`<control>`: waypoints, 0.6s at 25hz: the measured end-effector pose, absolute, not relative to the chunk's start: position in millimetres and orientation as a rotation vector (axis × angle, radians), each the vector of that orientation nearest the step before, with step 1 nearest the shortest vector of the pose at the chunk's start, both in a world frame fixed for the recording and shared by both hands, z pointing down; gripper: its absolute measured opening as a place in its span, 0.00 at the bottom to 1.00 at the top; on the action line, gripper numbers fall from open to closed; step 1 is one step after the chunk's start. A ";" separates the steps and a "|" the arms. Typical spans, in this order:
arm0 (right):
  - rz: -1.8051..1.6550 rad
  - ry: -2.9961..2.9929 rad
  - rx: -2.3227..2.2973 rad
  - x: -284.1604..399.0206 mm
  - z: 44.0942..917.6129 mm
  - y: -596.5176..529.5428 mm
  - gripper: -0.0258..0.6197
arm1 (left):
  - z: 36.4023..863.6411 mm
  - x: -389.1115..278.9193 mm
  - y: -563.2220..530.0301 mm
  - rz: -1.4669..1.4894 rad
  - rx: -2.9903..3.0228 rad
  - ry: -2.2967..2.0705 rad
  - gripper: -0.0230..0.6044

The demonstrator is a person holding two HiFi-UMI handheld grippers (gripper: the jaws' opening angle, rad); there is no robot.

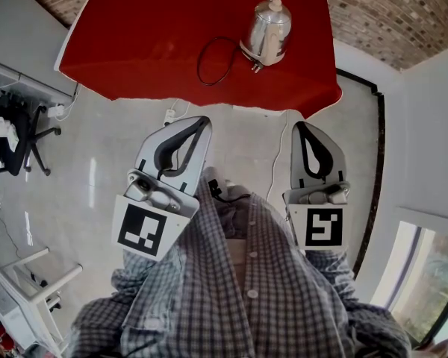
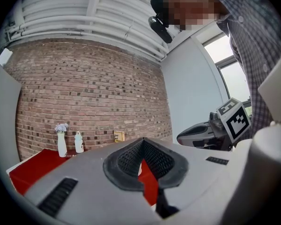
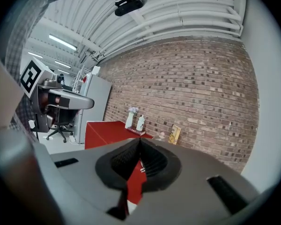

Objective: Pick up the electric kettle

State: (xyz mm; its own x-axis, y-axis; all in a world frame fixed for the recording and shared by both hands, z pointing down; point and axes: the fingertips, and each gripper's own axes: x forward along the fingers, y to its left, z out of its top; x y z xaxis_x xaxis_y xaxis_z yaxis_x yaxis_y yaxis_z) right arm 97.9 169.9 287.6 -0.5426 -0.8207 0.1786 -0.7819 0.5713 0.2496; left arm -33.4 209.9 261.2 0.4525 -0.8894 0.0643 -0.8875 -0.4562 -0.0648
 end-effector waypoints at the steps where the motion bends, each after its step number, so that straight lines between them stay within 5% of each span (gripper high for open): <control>1: -0.199 -2.531 1.325 98.8 288.0 170.4 0.05 | 261.8 -33.1 210.7 -0.140 -2.658 1.630 0.05; 15: -0.213 -2.520 1.340 102.3 290.1 168.3 0.05 | 265.1 -30.8 208.3 -0.147 -2.666 1.616 0.05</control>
